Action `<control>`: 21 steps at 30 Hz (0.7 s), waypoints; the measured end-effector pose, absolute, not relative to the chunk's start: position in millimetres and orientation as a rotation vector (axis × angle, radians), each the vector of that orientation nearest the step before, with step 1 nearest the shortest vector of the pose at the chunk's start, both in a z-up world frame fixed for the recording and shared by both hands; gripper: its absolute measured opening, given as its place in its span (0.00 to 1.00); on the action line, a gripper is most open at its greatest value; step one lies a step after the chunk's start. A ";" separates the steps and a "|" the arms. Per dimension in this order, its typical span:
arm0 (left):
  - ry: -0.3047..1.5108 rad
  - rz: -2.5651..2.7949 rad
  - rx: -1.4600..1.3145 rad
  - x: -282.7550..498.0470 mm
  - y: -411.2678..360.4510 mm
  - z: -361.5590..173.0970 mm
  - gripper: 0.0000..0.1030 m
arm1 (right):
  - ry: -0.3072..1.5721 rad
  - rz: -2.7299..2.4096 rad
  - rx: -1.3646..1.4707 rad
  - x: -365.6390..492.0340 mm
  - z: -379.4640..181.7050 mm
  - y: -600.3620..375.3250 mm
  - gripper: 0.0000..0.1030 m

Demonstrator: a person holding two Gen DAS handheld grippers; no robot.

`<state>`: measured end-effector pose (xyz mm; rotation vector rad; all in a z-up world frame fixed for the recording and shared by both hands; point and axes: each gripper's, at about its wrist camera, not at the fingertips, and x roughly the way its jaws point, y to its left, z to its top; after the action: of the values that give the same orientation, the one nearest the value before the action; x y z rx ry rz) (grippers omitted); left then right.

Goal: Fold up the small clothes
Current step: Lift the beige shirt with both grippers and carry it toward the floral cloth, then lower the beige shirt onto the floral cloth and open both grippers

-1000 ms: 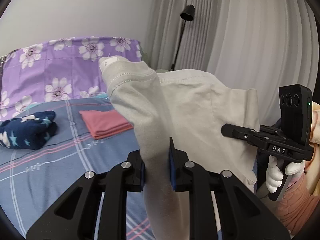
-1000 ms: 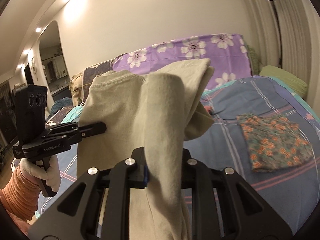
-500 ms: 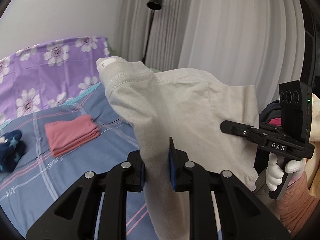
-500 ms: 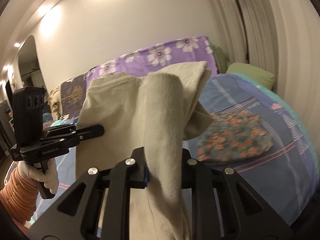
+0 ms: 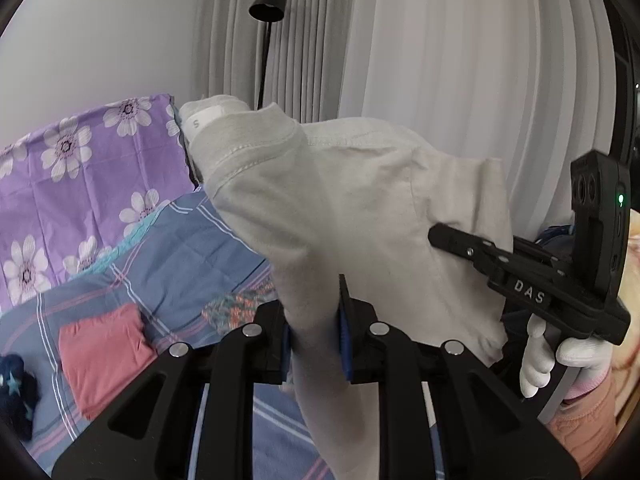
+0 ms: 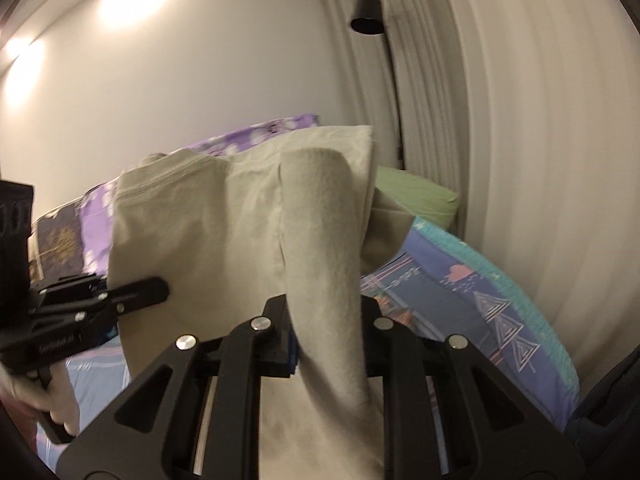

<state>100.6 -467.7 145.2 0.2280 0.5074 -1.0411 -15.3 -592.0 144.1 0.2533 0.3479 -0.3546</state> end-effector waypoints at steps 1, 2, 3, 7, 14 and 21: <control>0.509 -1.038 0.233 103.1 -473.6 144.4 0.18 | 0.352 -0.365 0.260 -10.2 144.6 -598.2 0.17; 0.512 -1.036 0.238 106.7 -480.3 143.3 0.18 | 0.362 -0.376 0.267 -3.3 143.9 -607.0 0.17; 0.515 -1.031 0.246 111.4 -488.3 140.6 0.18 | 0.371 -0.384 0.269 1.9 142.1 -612.0 0.17; 0.554 -1.020 0.242 133.4 -508.0 129.8 0.18 | 0.423 -0.417 0.272 26.8 131.7 -631.5 0.17; 0.647 -0.847 0.253 194.9 -540.7 67.6 0.41 | 0.565 -0.551 0.277 96.1 79.0 -666.5 0.47; 0.792 -0.813 0.288 218.5 -512.7 -23.2 0.44 | 0.709 -0.525 0.410 74.2 -29.5 -653.7 0.35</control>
<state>218.5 -512.7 -23.2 0.2884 0.7919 -0.8129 74.2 -653.7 -29.5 0.4102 0.7089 -0.5247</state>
